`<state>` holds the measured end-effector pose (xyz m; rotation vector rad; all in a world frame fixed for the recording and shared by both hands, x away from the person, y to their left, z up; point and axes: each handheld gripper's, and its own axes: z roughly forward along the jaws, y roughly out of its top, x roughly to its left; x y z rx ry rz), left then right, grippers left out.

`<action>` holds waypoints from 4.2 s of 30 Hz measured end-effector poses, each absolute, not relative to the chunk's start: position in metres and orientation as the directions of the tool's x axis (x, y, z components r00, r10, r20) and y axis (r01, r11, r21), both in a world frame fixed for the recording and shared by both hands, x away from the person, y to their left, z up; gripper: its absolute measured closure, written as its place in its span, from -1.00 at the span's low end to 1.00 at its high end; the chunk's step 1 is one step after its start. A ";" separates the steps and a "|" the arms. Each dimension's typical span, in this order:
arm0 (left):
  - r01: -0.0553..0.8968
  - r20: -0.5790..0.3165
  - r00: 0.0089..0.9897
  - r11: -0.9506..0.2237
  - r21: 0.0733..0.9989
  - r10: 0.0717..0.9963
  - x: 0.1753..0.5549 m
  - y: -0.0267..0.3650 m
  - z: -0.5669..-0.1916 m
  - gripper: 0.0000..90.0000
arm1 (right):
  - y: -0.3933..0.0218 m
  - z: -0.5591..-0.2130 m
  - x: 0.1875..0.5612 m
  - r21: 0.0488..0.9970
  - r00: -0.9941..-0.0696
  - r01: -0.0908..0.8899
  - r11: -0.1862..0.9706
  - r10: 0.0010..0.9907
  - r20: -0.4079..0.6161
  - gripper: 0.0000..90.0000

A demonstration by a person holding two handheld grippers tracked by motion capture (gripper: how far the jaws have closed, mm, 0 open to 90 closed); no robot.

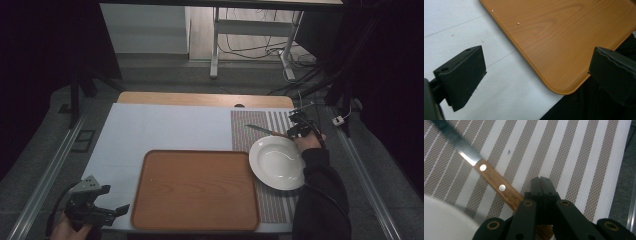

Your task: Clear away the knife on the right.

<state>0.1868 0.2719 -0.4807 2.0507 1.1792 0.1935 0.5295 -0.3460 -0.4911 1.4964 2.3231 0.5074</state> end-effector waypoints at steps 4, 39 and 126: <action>0.681 -0.220 0.565 -0.298 0.669 0.795 0.187 0.271 -0.481 -0.97 | -0.347 -0.490 0.522 0.444 -0.420 0.802 0.399 0.906 -0.055 1.00; 0.680 -0.220 0.565 -0.298 0.670 0.795 0.186 0.272 -0.481 -0.97 | -0.299 -0.466 0.528 0.549 -0.437 0.747 0.375 0.899 -0.021 -0.95; 0.680 -0.223 0.564 -0.295 0.671 0.795 0.186 0.272 -0.481 -0.96 | -0.347 -0.450 0.509 0.560 -0.436 0.737 0.378 0.899 -0.034 0.74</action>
